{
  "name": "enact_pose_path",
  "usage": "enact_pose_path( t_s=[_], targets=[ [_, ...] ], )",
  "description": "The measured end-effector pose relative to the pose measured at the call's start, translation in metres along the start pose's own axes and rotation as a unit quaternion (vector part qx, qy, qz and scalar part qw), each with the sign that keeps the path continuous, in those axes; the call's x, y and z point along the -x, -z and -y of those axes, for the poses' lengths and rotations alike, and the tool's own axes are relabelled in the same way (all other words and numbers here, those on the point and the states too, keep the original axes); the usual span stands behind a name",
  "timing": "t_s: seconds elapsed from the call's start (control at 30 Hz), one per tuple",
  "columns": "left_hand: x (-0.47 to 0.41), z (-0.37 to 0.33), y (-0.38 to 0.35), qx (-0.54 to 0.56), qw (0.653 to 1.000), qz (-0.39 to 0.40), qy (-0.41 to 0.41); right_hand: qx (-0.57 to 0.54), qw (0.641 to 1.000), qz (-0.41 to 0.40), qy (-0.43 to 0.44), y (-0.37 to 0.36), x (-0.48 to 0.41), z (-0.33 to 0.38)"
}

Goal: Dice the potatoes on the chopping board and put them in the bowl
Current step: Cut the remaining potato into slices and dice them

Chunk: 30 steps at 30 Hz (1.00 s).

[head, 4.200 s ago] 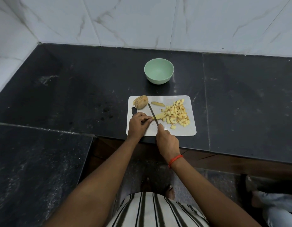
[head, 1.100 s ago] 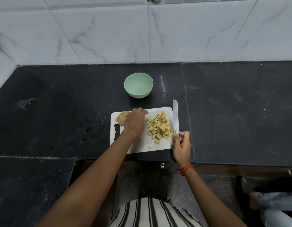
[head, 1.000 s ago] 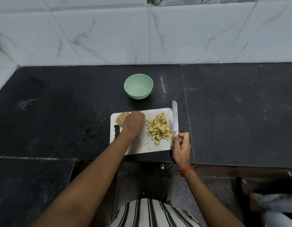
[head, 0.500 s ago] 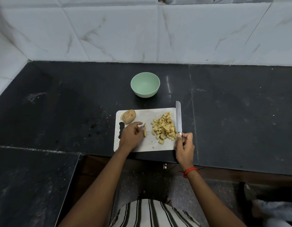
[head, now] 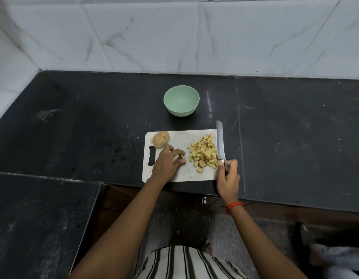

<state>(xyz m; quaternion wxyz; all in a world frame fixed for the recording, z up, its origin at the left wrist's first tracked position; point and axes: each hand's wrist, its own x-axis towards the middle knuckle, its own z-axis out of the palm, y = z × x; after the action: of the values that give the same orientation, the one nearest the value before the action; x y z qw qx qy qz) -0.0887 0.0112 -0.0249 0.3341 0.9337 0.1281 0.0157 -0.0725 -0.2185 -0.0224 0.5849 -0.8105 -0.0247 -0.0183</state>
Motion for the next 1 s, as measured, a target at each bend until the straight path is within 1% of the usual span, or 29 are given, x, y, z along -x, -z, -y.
enact_pose_path(
  t_s=[0.1,0.17,0.27,0.3,0.37,0.43,0.5,0.57,0.63,0.73,0.8,0.87,1.0],
  targets=[
    [-0.007,-0.002,0.001,-0.098,0.994,-0.023,-0.048,0.002,1.0,0.003,0.0,0.001,0.0,0.002],
    [-0.014,-0.003,0.006,-0.145,0.986,-0.007,-0.08,0.004,1.0,0.004,-0.002,0.001,0.0,0.002],
    [-0.024,-0.01,0.018,-0.118,0.99,0.065,-0.048,0.004,1.0,0.006,-0.001,0.002,0.0,0.003],
    [-0.026,-0.012,0.02,-0.106,0.991,0.075,-0.031,0.004,1.0,0.007,-0.001,0.002,0.0,0.003],
    [-0.029,-0.012,0.021,-0.089,0.995,0.056,0.001,-0.002,1.0,0.011,-0.004,0.002,0.001,0.004],
    [-0.028,-0.006,0.019,-0.065,0.997,0.009,0.031,-0.003,1.0,0.016,-0.006,0.002,0.001,0.004],
    [-0.021,0.001,0.017,-0.016,0.998,-0.027,0.063,-0.002,1.0,0.02,-0.006,0.002,0.001,0.004],
    [-0.011,0.006,0.016,0.029,0.996,-0.039,0.08,0.003,1.0,0.019,-0.006,0.002,0.001,0.003],
    [-0.002,0.011,0.018,0.046,0.997,-0.007,0.061,0.011,1.0,0.019,-0.002,0.001,0.001,0.001],
    [0.002,0.01,0.021,0.029,0.997,0.063,0.036,0.023,0.999,0.024,0.001,0.0,0.001,-0.001],
    [0.002,0.005,0.018,0.001,0.997,0.073,0.019,0.026,0.999,0.022,-0.001,0.0,0.002,-0.003],
    [0.003,0.0,0.011,-0.031,0.999,0.039,-0.005,0.032,0.999,0.02,-0.003,-0.001,0.002,-0.003],
    [0.009,-0.004,-0.009,-0.088,0.994,-0.062,0.006,0.049,0.999,0.022,-0.009,-0.003,0.002,-0.002]
  ],
)
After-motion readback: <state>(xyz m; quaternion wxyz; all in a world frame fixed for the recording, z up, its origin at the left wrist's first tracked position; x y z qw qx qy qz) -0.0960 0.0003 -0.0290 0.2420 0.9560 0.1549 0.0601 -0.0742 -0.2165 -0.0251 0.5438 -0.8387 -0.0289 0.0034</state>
